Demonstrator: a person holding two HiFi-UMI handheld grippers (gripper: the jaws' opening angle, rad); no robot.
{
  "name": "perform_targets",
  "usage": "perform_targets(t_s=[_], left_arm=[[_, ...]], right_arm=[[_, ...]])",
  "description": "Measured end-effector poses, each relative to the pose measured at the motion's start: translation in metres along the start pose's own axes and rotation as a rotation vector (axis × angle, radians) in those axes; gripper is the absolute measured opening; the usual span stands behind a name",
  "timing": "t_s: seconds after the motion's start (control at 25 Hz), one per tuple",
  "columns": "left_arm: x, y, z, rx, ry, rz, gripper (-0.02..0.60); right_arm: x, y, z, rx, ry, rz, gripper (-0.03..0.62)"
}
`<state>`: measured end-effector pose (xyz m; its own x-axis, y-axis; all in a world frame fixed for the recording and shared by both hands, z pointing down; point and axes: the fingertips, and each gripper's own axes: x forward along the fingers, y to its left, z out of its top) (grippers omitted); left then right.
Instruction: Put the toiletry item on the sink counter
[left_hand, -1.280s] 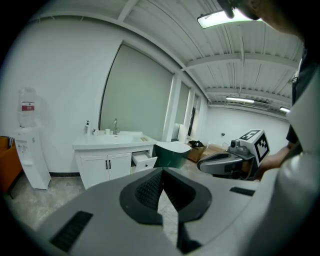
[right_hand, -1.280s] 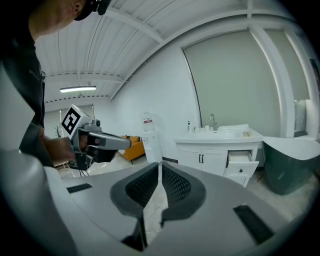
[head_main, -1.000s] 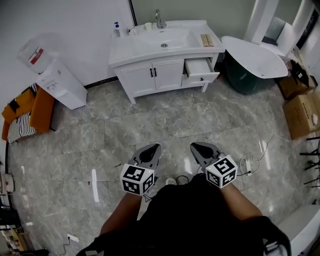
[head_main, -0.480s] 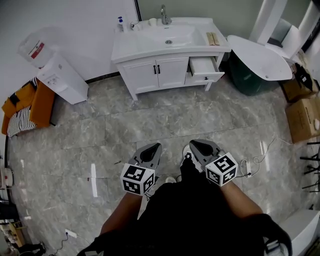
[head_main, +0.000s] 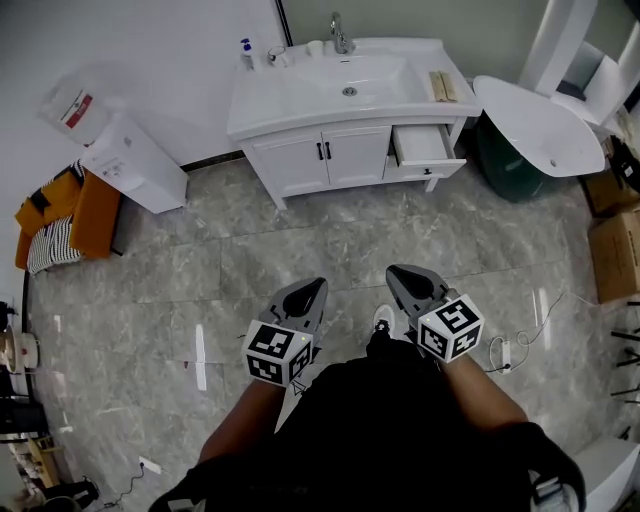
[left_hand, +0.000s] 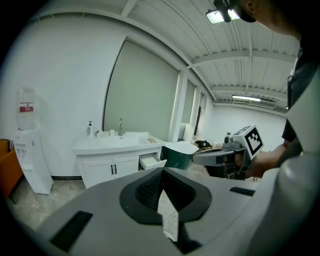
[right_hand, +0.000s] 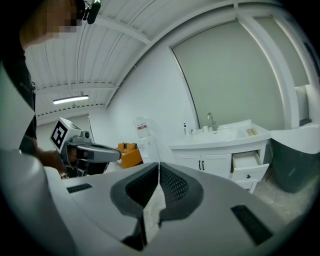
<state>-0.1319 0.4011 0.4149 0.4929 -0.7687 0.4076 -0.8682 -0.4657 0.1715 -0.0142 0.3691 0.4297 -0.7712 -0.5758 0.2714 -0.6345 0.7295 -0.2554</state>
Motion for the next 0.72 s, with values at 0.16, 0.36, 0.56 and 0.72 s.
perform_targets(t_s=[0.16, 0.36, 0.56, 0.72], left_arm=[[0.038, 0.016, 0.026, -0.001, 0.003, 0.019, -0.003], [0.089, 0.031, 0.052, -0.013, 0.003, 0.054, -0.004], [0.137, 0.046, 0.076, -0.014, -0.004, 0.088, -0.003], [0.164, 0.053, 0.087, -0.017, 0.002, 0.112, -0.003]], right_arm=[[0.020, -0.044, 0.023, 0.011, -0.006, -0.003, 0.005], [0.043, -0.096, 0.044, -0.002, 0.003, 0.029, 0.005], [0.063, -0.142, 0.052, -0.004, 0.023, 0.065, 0.005], [0.068, -0.172, 0.055, 0.005, 0.032, 0.070, 0.005]])
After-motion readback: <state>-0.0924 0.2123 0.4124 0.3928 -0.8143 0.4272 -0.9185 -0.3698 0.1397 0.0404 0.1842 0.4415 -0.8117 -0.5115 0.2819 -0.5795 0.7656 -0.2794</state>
